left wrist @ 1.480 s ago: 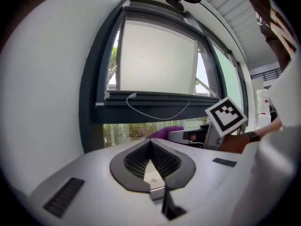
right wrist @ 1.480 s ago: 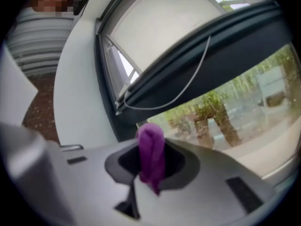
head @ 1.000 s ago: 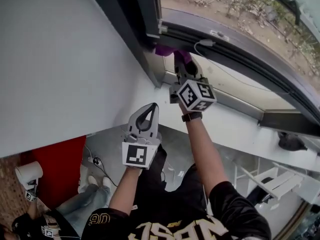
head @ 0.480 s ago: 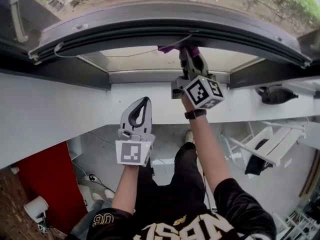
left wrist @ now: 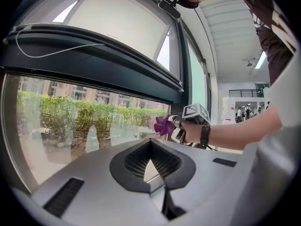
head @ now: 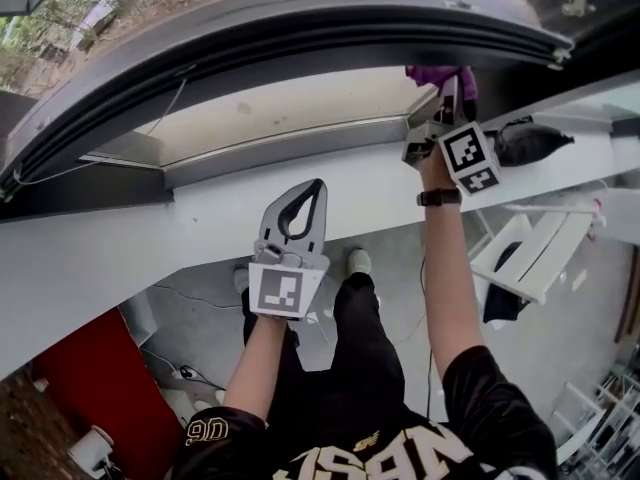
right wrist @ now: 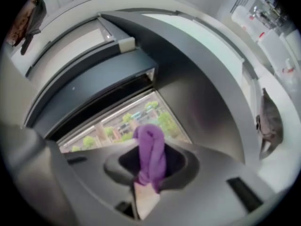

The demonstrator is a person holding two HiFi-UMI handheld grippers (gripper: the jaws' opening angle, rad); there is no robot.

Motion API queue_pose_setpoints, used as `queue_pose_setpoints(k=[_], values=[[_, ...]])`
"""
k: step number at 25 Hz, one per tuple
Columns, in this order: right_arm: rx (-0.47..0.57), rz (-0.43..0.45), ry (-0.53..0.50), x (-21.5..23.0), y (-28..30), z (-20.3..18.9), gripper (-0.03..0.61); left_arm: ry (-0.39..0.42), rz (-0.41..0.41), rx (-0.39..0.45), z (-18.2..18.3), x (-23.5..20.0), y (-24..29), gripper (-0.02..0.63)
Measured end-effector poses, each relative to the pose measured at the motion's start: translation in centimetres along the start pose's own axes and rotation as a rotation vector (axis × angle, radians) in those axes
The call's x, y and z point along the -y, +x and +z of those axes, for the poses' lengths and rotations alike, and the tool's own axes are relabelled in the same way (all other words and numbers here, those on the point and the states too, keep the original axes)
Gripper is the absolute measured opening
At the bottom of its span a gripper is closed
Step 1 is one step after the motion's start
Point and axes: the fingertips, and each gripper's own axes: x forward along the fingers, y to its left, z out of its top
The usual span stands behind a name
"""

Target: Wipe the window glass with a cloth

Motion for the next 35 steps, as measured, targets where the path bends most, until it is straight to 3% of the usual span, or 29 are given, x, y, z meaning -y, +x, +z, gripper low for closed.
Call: queue_pose_setpoints(k=[4,7,12,17,20,23,26,29,32,35], values=[[-0.025,0.037,-0.051,-2.7,-1.0,-1.0,0.078,-0.021,0.043,0.016,0.6,-2.3,-1.6,0.009],[-0.108,0.146,-0.094,-8.7,-1.9,-5.7,0.078,-0.041,0.117,0.016,0.7,-6.0,-4.1,0.009],[-0.248,0.425,-0.255,-24.2,-5.4,-16.5,0.078,-0.048,0.246,-0.01,0.2,-14.1,-11.9,0.009],[-0.381,0.705,-0.258,-40.9,-9.1,-27.9,0.078,-0.036,0.406,-0.049,-0.7,-21.7,-21.0,0.009],[-0.358,0.802,-0.404,-49.1,-10.8,-32.7,0.078,-0.042,0.466,-0.06,-0.9,-25.1,-25.3,0.009],[-0.33,0.832,-0.52,-54.8,-11.4,-36.5,0.078,-0.043,0.509,-0.051,-0.9,-27.3,-28.2,0.009],[-0.339,0.81,-0.489,-57.0,-10.6,-38.2,0.078,-0.059,0.539,-0.041,-1.0,-28.1,-29.8,0.009],[-0.337,0.75,-0.421,-55.5,-8.8,-37.1,0.078,-0.072,0.54,-0.044,-1.3,-27.8,-29.8,0.009],[-0.329,0.689,-0.401,-51.1,-7.5,-34.4,0.078,-0.079,0.516,-0.052,-1.8,-26.4,-27.9,0.009],[-0.32,0.602,-0.402,-44.0,-6.2,-30.6,0.078,-0.077,0.441,-0.055,-2.0,-23.5,-23.4,0.009]])
